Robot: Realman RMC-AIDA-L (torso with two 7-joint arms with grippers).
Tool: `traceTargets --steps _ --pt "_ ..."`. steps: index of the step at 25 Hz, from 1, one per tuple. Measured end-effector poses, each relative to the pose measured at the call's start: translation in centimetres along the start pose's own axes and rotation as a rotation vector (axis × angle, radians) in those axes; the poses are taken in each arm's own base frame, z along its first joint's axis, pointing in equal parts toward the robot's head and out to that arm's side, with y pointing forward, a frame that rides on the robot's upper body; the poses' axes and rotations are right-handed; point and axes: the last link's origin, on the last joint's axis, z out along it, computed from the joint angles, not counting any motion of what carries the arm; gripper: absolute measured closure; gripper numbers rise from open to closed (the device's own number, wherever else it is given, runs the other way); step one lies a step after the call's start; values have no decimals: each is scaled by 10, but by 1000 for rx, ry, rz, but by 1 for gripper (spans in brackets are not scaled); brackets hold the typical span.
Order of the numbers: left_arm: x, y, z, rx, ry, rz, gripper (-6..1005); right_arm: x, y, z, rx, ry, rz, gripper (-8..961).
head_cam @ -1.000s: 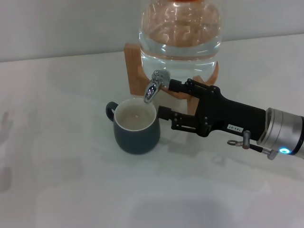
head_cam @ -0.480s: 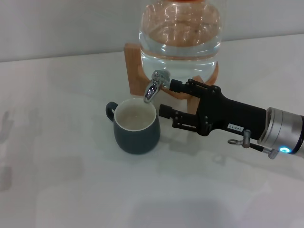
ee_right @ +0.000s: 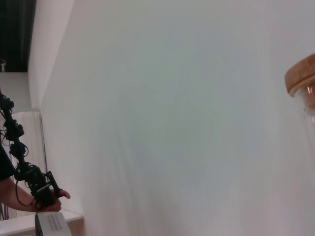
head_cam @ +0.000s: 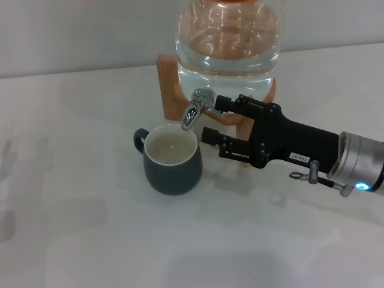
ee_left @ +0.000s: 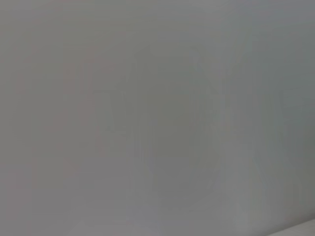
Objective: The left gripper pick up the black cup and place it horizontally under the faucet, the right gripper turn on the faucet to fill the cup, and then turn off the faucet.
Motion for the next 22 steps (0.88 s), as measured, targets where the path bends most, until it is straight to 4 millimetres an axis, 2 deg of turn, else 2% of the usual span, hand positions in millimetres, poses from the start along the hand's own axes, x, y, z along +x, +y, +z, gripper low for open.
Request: traceTargets --steps 11,22 --pt "0 0 0 0 -1 1 114 6 7 1 -32 22 19 187" --pt "0 1 0 0 -1 -3 114 11 5 7 -18 56 18 188"
